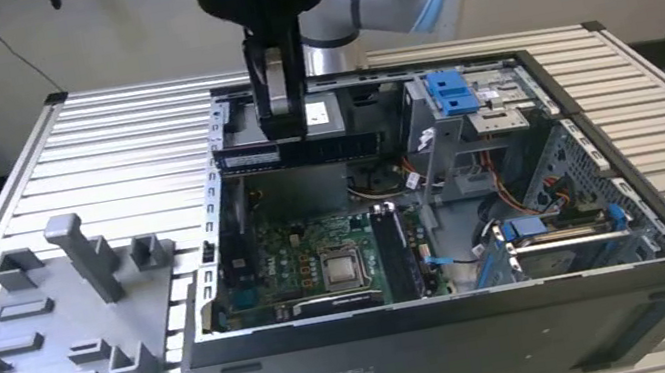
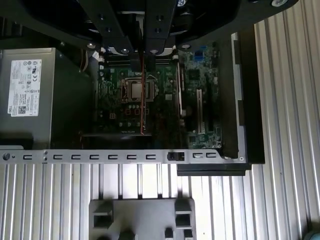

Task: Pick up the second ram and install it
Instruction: 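Pick up the second ram and move it above second insertion slot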

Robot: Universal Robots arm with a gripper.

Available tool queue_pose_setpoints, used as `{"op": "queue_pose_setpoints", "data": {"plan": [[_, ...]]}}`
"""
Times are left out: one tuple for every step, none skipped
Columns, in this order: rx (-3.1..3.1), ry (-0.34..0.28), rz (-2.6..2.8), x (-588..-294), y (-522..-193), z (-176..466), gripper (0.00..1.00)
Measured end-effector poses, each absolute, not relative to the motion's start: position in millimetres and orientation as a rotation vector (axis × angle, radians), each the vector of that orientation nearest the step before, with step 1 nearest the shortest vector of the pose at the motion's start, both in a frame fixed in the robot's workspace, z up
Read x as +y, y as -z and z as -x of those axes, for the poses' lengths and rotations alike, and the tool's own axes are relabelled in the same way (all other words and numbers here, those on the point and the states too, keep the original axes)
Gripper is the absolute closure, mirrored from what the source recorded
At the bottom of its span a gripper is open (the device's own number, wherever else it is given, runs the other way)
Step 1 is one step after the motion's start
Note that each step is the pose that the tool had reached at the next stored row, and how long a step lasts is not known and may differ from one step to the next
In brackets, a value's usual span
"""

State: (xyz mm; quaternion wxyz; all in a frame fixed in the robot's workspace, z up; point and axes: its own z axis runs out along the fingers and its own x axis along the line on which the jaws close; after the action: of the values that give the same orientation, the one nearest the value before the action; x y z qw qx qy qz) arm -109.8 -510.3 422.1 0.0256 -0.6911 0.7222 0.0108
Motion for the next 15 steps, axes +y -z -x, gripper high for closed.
{"op": "queue_pose_setpoints", "data": {"plan": [[2.233, -0.033, 2.137, -510.3, -422.0, 107.0, 0.86], [2.233, -0.033, 2.137, -510.3, -422.1, 104.1, 0.86], [2.232, -0.033, 2.137, -510.3, -422.1, 101.3, 0.86], [2.233, -0.033, 2.137, -510.3, -422.1, 98.1, 0.86], [2.233, -0.033, 2.137, -510.3, -422.1, 95.1, 0.86], [2.233, -0.033, 2.137, -510.3, -422.1, 92.2, 0.86], [2.233, -0.033, 2.137, -510.3, -422.1, 89.3, 0.86], [2.232, -0.033, 2.137, -510.3, -422.1, 86.5, 0.86], [2.232, -0.033, 2.137, -510.3, -422.1, 83.8, 0.86], [2.233, -0.033, 2.137, -510.3, -422.1, 80.9, 0.86], [2.233, -0.033, 2.137, -510.3, -422.1, 77.9, 0.86], [2.233, -0.033, 2.137, -510.3, -422.1, 74.4, 0.86], [2.233, -0.033, 2.137, -510.3, -422.1, 71.2, 0.86], [2.233, -0.034, 2.137, -510.3, -422.0, 67.8, 0.86], [2.233, -0.033, 2.137, -510.3, -422.0, 64.6, 0.86]]}}
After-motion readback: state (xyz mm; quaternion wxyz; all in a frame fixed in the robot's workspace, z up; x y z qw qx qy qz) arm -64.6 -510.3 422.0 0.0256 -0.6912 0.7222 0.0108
